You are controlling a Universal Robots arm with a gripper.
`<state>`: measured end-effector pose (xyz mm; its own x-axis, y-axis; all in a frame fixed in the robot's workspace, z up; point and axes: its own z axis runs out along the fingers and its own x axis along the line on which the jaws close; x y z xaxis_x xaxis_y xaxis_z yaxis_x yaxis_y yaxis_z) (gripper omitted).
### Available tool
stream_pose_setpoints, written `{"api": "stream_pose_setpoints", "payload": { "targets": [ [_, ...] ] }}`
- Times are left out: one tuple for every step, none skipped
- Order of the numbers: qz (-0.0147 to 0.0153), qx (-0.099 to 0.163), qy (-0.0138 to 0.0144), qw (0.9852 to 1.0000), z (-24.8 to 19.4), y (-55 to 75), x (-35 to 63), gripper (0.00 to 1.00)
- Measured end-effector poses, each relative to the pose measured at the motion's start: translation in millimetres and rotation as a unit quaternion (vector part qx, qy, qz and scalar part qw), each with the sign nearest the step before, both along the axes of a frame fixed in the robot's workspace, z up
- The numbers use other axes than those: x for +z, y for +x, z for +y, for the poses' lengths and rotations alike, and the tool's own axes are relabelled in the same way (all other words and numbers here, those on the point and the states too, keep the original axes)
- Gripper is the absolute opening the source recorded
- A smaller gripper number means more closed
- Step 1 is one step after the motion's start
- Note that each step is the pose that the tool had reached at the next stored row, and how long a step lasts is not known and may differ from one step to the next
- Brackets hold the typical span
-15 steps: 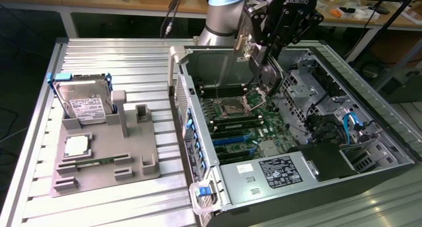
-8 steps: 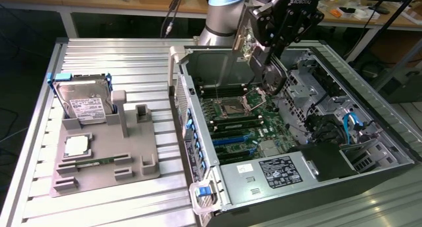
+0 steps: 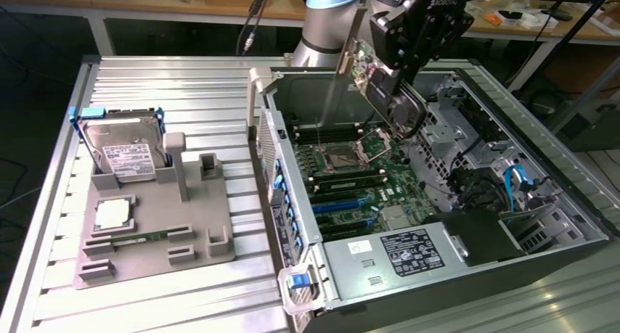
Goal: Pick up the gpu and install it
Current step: 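Pick up the gpu and move the gpu toward the slot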
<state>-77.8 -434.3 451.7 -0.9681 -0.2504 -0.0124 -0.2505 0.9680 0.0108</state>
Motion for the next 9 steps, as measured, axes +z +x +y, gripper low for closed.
{"api": "stream_pose_setpoints", "payload": {
  "targets": [
    [0.0000, 0.008, 0.0001, 1.0000, 0.0, 0.1, 0.0, 0.27],
    [0.0000, 0.017, 0.0001, 0.9999, 0.0, 0.2, 0.0, 0.27],
    [0.0000, 0.026, 0.0002, 0.9997, 0.0, 0.3, 0.0, 0.27],
    [0.0000, 0.035, 0.0004, 0.9994, 0.0, 0.4, 0.0, 0.27],
    [0.0000, 0.043, 0.0006, 0.9991, 0.0, 0.5, 0.0, 0.27],
    [0.0000, 0.051, 0.0009, 0.9987, 0.0, 0.6, 0.0, 0.27],
    [0.0000, 0.060, 0.0012, 0.9982, 0.0, 0.8, 0.0, 0.27],
    [0.0000, 0.068, 0.0015, 0.9977, 0.0, 1.0, 0.0, 0.27],
    [0.0000, 0.076, 0.0017, 0.9971, 0.0, 1.1, 0.0, 0.27]
  ]
}}
